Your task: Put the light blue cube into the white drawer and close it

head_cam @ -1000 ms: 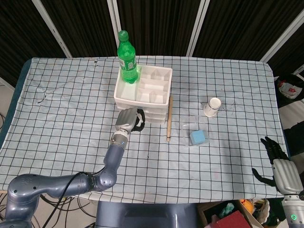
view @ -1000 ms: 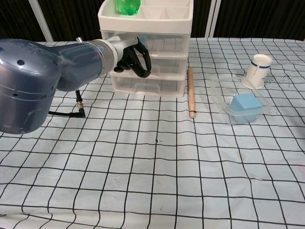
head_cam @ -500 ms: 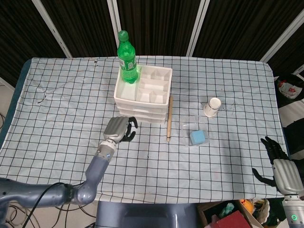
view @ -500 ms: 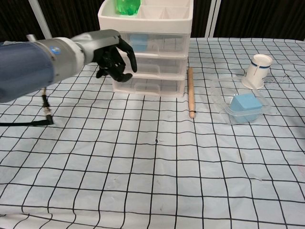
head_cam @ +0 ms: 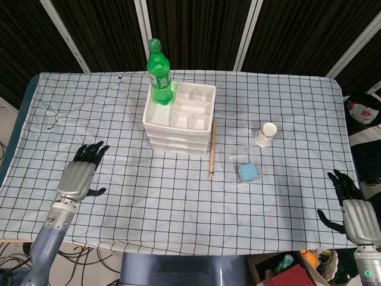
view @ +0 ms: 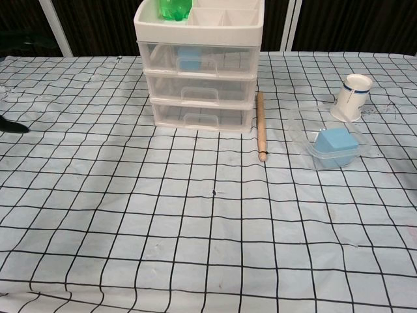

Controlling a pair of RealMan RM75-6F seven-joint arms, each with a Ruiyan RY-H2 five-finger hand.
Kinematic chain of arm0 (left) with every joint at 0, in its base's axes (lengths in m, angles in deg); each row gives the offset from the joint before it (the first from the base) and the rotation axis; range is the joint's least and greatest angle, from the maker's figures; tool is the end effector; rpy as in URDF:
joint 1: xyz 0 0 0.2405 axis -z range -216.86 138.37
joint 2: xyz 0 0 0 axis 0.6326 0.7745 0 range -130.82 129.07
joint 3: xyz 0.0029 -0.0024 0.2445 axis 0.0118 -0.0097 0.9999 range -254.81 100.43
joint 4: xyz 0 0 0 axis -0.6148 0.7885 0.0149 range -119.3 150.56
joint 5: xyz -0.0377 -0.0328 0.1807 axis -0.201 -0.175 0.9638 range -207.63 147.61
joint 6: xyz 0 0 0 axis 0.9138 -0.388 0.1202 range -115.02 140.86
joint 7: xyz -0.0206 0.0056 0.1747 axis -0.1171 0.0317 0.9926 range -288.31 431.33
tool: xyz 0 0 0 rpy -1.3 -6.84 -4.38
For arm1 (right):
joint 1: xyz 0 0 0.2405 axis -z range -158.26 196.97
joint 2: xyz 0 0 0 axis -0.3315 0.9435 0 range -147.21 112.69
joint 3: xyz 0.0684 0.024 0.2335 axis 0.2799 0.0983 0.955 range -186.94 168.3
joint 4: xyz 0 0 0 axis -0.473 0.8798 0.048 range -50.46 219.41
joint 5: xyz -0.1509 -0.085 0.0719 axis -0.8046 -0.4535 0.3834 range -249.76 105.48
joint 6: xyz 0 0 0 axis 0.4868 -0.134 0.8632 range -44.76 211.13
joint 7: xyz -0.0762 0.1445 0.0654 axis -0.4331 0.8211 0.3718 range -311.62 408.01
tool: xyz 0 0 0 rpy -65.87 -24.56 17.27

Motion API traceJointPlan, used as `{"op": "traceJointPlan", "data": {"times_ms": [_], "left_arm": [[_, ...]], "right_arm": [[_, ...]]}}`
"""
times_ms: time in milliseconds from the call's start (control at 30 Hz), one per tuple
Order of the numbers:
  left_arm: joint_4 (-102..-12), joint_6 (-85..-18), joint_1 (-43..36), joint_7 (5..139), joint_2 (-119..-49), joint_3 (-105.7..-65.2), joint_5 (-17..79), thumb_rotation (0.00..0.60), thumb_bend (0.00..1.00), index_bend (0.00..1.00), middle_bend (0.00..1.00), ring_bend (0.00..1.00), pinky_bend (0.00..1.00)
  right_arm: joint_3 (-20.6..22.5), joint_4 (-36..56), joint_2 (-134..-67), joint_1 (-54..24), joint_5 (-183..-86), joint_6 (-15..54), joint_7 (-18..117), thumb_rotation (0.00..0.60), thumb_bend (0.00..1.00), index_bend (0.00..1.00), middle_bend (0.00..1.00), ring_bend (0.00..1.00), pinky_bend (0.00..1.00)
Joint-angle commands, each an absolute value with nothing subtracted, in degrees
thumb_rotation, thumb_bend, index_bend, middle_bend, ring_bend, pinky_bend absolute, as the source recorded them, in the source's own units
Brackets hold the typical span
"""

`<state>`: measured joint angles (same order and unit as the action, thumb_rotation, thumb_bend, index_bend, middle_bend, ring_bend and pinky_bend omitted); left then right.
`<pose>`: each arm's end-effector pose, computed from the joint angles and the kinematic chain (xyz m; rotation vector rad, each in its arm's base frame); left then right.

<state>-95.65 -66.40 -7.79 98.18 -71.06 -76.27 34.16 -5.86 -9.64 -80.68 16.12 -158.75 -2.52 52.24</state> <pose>-0.1772 0.2864 0.0992 -1.6273 -0.9170 -0.8638 -0.2890 -0.2036 0.1781 1.3372 -0.9678 0.9751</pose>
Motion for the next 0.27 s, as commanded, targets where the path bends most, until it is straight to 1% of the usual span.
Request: {"op": "traceJointPlan", "data": {"times_ms": [33, 167, 267], "left_arm": [[-90.66, -73.48, -15.03, 94.16, -68.77, -71.05, 42.47, 0.6, 0.0, 0.0, 0.0, 0.0, 0.0], [-87.86, -76.77, -19.16, 89.93, -68.61, -69.39, 45.11, 0.6, 0.0, 0.0, 0.0, 0.0, 0.0], [-83.34, -79.25, -22.08, 86.31, -69.08, -68.67, 48.1, 0.6, 0.0, 0.0, 0.0, 0.0, 0.0]], "right_arm": [[-5.8, -9.41, -80.91, 16.24, -158.94, -2.83, 52.02, 0.6, 0.24, 0.0, 0.0, 0.0, 0.18], [-5.75, -9.16, -81.11, 16.27, -159.07, -3.1, 51.7, 0.6, 0.24, 0.0, 0.0, 0.0, 0.18], [-5.68, -8.99, -81.31, 16.31, -159.08, -3.29, 51.62, 0.6, 0.24, 0.0, 0.0, 0.0, 0.18]]}}
